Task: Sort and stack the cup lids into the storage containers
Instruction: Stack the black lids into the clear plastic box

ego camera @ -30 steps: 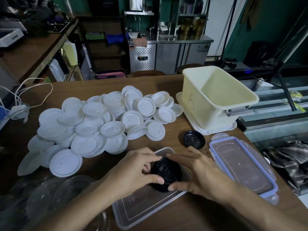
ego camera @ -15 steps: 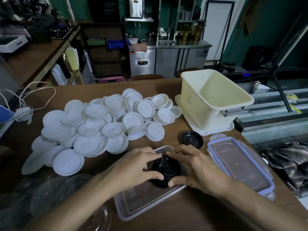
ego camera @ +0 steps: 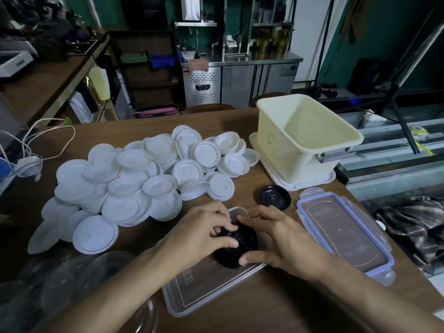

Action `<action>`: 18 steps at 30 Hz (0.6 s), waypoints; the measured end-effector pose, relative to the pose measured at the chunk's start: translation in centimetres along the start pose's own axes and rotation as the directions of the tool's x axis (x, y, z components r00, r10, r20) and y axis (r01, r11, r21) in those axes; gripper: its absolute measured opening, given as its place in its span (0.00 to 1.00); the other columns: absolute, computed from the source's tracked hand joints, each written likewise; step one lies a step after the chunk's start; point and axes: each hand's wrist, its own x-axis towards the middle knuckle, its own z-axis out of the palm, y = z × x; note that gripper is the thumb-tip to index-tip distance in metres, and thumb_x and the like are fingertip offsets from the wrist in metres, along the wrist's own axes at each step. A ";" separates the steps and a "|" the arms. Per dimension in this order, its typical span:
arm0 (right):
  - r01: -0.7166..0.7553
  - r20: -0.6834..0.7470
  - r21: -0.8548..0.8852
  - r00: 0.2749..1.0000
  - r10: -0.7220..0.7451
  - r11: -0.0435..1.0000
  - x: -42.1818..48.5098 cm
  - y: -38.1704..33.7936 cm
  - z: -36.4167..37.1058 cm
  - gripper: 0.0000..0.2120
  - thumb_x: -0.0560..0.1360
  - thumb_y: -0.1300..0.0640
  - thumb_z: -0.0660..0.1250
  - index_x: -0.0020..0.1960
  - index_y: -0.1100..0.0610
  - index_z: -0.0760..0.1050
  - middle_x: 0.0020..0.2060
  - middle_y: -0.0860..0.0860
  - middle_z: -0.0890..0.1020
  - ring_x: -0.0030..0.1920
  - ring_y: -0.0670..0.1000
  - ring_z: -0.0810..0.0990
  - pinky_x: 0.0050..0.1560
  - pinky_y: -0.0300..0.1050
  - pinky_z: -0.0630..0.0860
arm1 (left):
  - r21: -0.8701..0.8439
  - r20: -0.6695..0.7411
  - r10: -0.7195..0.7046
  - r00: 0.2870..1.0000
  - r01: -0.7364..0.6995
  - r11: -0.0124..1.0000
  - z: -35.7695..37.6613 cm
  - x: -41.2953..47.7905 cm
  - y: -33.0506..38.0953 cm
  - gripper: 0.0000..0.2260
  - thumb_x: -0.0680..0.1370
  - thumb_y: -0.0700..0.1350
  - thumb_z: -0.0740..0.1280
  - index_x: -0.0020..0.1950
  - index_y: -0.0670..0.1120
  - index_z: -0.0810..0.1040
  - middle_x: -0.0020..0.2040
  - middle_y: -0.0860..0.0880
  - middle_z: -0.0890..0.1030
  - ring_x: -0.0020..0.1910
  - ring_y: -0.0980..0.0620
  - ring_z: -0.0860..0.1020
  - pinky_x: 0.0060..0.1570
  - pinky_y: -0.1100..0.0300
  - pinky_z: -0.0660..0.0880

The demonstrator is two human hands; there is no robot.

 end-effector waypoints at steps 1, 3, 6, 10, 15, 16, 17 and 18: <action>0.007 -0.003 0.002 1.000 -0.007 1.000 0.0 0.0 0.0 0.42 0.68 0.25 0.68 0.76 0.46 0.71 0.60 0.36 0.71 0.57 0.43 0.71 0.58 0.46 0.76 | 0.012 0.005 0.008 1.000 -0.008 1.000 0.0 0.0 -0.1 0.11 0.72 0.48 0.82 0.54 0.50 0.89 0.52 0.59 0.79 0.45 0.57 0.79 0.45 0.70 0.74; 0.015 -0.009 0.010 1.000 -0.015 1.000 0.1 0.1 0.0 0.43 0.68 0.24 0.67 0.76 0.46 0.71 0.60 0.36 0.71 0.58 0.42 0.71 0.58 0.45 0.76 | 0.023 0.014 0.026 1.000 -0.026 0.999 0.1 -0.1 -0.2 0.12 0.73 0.49 0.81 0.55 0.51 0.88 0.52 0.60 0.78 0.45 0.57 0.79 0.46 0.70 0.74; 0.016 -0.015 0.043 1.000 -0.015 0.999 0.1 0.4 0.0 0.43 0.68 0.25 0.68 0.77 0.46 0.71 0.61 0.36 0.70 0.61 0.42 0.71 0.62 0.44 0.74 | 0.032 0.026 0.034 0.999 -0.035 0.999 -0.1 -0.1 -0.3 0.13 0.73 0.51 0.80 0.56 0.53 0.88 0.54 0.61 0.78 0.46 0.56 0.80 0.46 0.69 0.74; 0.019 -0.015 0.137 1.000 -0.018 0.990 -0.2 0.5 -0.5 0.41 0.69 0.27 0.71 0.77 0.43 0.69 0.63 0.33 0.71 0.68 0.41 0.71 0.67 0.42 0.72 | 0.056 0.066 0.040 0.997 -0.044 0.997 -1.1 0.5 -0.2 0.12 0.73 0.54 0.80 0.56 0.57 0.87 0.54 0.61 0.79 0.47 0.55 0.79 0.44 0.67 0.74; -0.059 -0.121 0.270 0.988 0.095 0.961 -0.1 1.5 -2.3 0.23 0.78 0.39 0.71 0.71 0.45 0.76 0.56 0.40 0.79 0.56 0.46 0.80 0.51 0.33 0.72 | 0.068 0.088 0.034 0.996 -0.040 0.997 -1.9 1.4 0.7 0.11 0.75 0.56 0.77 0.56 0.58 0.87 0.53 0.61 0.80 0.48 0.58 0.79 0.44 0.71 0.70; -0.083 -0.149 0.264 0.981 0.125 0.961 0.2 2.2 -2.5 0.21 0.78 0.41 0.71 0.69 0.46 0.78 0.56 0.41 0.80 0.54 0.45 0.80 0.50 0.32 0.72 | 0.052 0.080 0.035 0.996 -0.039 0.998 -2.1 1.8 0.9 0.10 0.76 0.56 0.77 0.56 0.57 0.87 0.52 0.61 0.80 0.47 0.58 0.79 0.44 0.71 0.70; -0.104 -0.165 0.240 0.975 0.146 0.965 0.4 3.0 -2.6 0.19 0.78 0.43 0.71 0.67 0.47 0.79 0.55 0.41 0.81 0.53 0.43 0.80 0.49 0.31 0.72 | 0.039 0.072 0.042 0.997 -0.045 0.998 -2.3 2.2 1.0 0.08 0.77 0.55 0.76 0.55 0.57 0.87 0.51 0.60 0.81 0.47 0.58 0.79 0.44 0.70 0.71; -0.125 -0.172 0.206 0.972 0.162 0.971 0.7 3.9 -2.5 0.19 0.78 0.44 0.72 0.66 0.48 0.80 0.55 0.40 0.81 0.54 0.41 0.80 0.50 0.30 0.72 | 0.031 0.063 0.050 0.997 -0.052 0.998 -2.5 2.8 1.1 0.07 0.77 0.54 0.76 0.54 0.57 0.87 0.49 0.60 0.81 0.47 0.58 0.80 0.43 0.70 0.71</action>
